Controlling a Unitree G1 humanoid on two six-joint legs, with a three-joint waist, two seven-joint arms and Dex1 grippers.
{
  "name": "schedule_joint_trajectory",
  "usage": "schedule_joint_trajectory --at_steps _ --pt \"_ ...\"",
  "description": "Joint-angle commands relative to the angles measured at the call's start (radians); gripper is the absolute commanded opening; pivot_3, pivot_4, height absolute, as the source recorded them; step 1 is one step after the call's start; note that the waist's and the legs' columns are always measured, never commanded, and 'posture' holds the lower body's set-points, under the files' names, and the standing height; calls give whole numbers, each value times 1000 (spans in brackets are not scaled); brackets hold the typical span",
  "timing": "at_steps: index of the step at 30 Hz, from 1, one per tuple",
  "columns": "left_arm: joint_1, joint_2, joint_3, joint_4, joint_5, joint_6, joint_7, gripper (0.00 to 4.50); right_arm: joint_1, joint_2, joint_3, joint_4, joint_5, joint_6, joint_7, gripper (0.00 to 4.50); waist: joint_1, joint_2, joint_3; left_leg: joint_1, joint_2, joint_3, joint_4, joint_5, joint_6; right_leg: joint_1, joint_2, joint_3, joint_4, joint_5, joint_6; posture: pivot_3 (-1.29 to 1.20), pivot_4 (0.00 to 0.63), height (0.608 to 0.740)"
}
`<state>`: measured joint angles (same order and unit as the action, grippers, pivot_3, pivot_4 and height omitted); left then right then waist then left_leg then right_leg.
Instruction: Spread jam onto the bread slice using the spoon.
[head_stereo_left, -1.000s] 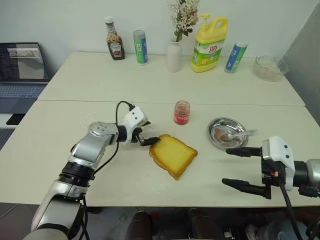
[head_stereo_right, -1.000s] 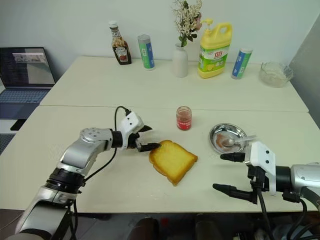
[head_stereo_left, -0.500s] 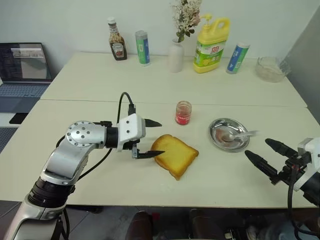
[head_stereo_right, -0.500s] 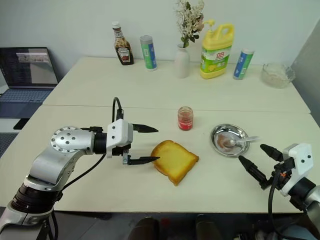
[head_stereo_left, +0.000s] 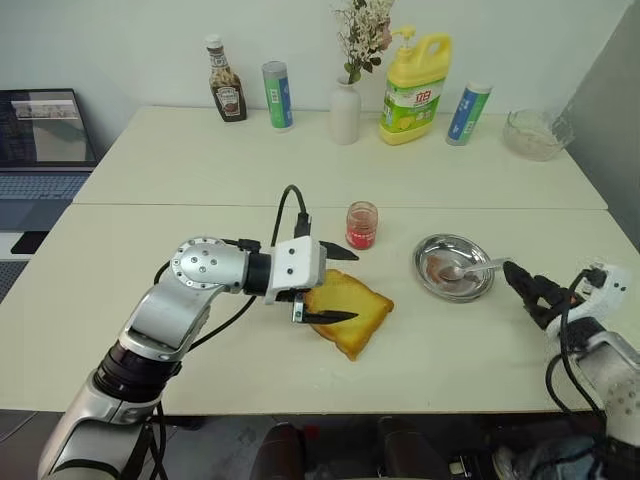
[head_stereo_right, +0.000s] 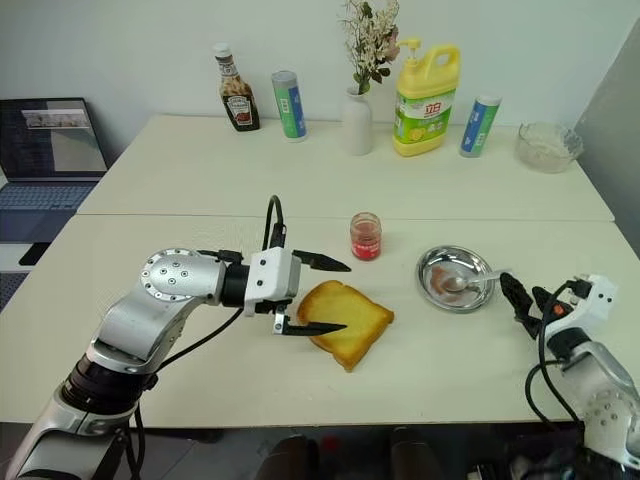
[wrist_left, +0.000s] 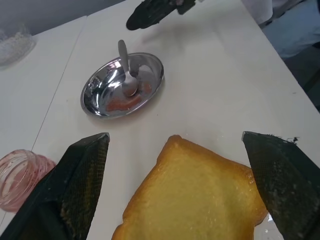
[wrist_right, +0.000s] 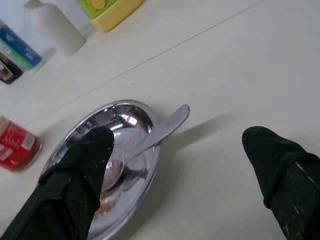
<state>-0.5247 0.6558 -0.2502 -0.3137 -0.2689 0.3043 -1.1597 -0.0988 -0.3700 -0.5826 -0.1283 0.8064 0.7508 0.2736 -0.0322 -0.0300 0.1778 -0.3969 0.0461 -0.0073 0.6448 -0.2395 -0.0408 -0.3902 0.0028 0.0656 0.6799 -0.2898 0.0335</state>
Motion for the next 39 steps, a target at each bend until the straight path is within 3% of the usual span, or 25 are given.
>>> schedule_joint_trajectory --at_steps 1,13,25,37,39 --pt "-26 -10 7 -52 -37 28 -1 4409 -49 -4 -35 63 41 -6 -3 4500 0 0 0 0 0 0 0 0 0 0 0 0 0 0 0 0 150 740" --pt "-55 -34 -26 -44 -15 33 5 4409 -213 -1 -15 316 43 -42 43 4500 -1 1 0 1 1 1 0 0 0 0 1 1 0 0 0 0 150 740" --pt "-51 -34 -33 -43 2 33 5 4409 -247 16 24 325 53 -29 64 4500 -3 1 0 1 1 2 0 0 0 0 1 2 0 0 0 0 150 740" --pt "-60 -41 -33 -22 21 27 11 4500 -231 3 -5 298 76 -36 73 227 -1 2 1 0 1 2 0 0 0 -1 1 2 0 0 0 0 150 740" --pt "-60 -43 -31 -14 24 27 15 4500 -229 -1 -9 292 89 -37 77 29 -1 2 0 1 1 3 0 0 0 0 1 3 0 0 0 0 150 740"
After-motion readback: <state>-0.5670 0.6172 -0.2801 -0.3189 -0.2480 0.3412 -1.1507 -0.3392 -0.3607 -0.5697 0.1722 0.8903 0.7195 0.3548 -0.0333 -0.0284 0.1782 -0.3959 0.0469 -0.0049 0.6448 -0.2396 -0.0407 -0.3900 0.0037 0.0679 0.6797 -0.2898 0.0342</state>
